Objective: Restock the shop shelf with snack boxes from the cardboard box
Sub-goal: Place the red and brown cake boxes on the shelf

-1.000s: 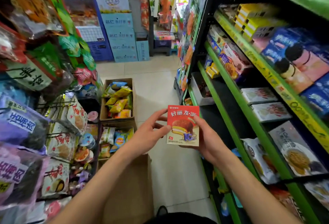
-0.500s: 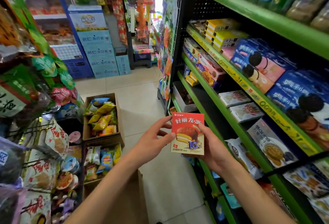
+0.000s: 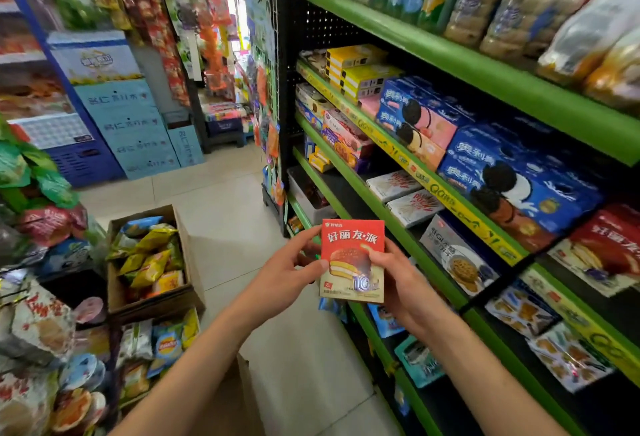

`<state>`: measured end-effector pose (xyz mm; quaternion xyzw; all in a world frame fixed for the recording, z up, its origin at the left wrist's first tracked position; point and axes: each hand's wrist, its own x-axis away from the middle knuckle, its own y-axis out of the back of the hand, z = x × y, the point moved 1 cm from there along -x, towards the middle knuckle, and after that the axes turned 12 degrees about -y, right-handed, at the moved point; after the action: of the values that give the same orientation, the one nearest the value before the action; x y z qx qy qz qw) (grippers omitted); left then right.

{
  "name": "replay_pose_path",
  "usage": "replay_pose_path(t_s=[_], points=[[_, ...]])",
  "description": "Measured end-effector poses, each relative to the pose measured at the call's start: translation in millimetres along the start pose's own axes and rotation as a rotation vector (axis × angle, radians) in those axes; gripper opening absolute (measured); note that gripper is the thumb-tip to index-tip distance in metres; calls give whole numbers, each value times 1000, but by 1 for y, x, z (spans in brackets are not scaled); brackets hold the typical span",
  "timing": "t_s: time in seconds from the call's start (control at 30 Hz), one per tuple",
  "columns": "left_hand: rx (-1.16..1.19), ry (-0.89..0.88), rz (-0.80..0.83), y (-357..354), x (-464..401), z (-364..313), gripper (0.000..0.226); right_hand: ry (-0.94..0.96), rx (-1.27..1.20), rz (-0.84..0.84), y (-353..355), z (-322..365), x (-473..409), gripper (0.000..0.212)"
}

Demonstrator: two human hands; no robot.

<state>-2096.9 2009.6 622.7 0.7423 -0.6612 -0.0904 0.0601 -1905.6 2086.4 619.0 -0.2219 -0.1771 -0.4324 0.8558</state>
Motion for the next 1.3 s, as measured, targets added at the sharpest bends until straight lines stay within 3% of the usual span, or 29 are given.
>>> replay_pose_path(t_s=[0.17, 0.33, 0.63, 0.77, 0.83, 0.9, 1.17, 1.3], points=[[-16, -64, 86, -38, -9, -23, 54, 46, 147, -137, 34, 5, 44, 53], [-83, -184, 143, -85, -17, -51, 56, 136, 407, -381, 71, 12, 103, 40], [-62, -337, 347, -204, -25, -108, 56, 278, 327, -688, 157, 8, 213, 48], [-46, -384, 407, -258, -24, -131, 57, 294, 266, -810, 195, -6, 248, 72], [-38, -394, 427, -281, -22, -138, 56, 321, 302, -879, 212, -5, 262, 56], [-57, -405, 430, -298, -20, -144, 57, 327, 345, -963, 230, -2, 270, 47], [-80, -372, 421, -315, -7, -145, 45, 268, 534, -1230, 280, 1, 243, 73], [-100, -343, 398, -304, -6, -137, 34, 248, 561, -1225, 283, -4, 227, 56]])
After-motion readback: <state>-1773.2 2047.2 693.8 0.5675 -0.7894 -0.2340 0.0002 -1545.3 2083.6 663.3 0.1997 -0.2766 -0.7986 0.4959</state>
